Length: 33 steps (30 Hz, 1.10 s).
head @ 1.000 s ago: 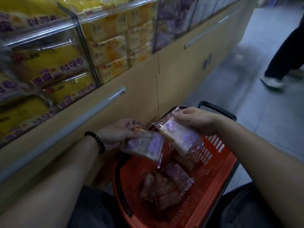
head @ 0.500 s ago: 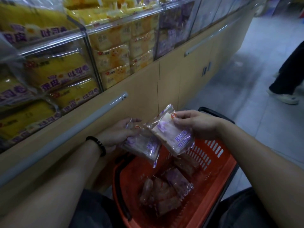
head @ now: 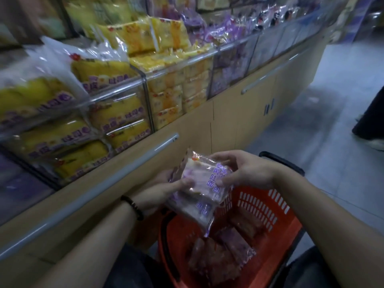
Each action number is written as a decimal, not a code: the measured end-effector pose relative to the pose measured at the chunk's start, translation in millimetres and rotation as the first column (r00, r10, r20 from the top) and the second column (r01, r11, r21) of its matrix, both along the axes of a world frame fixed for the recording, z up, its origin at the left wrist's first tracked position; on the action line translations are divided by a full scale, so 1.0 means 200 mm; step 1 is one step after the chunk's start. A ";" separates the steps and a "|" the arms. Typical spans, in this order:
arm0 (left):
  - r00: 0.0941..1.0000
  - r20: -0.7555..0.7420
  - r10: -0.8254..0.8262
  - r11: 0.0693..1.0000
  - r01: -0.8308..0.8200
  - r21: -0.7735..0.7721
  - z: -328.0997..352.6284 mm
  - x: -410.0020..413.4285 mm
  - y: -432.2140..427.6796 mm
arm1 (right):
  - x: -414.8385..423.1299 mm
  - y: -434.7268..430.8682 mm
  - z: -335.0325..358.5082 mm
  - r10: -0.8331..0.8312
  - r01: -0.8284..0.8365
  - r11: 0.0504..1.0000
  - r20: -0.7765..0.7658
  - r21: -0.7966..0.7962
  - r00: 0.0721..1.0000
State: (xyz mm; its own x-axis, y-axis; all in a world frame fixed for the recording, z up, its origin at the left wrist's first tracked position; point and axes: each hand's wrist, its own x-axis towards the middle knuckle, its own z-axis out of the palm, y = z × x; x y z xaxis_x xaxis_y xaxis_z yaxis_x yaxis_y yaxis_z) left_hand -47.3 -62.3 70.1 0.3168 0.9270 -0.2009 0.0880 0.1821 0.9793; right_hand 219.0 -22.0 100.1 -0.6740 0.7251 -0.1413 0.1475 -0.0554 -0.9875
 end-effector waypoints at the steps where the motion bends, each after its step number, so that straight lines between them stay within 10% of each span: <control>1: 0.999 0.030 0.027 1.000 -0.027 0.002 0.04 -0.01 -0.04 | -0.02 -0.01 0.00 -0.082 0.082 0.997 -0.018 0.014 0.997; 12: 0.932 -0.064 0.356 0.871 -0.306 0.384 0.63 -0.20 -0.46 | -0.33 -0.26 0.40 -0.425 0.374 0.905 -0.408 -0.202 0.808; 20: 0.811 -0.078 0.580 0.660 -0.412 0.628 1.04 -0.47 -0.80 | -0.66 -0.48 0.90 -0.113 0.237 0.939 -0.429 0.248 0.896; 33: 0.558 0.008 0.830 0.402 -0.609 0.684 1.49 -1.32 -1.23 | -1.31 -0.44 1.42 -0.006 0.180 0.923 -0.455 0.340 0.890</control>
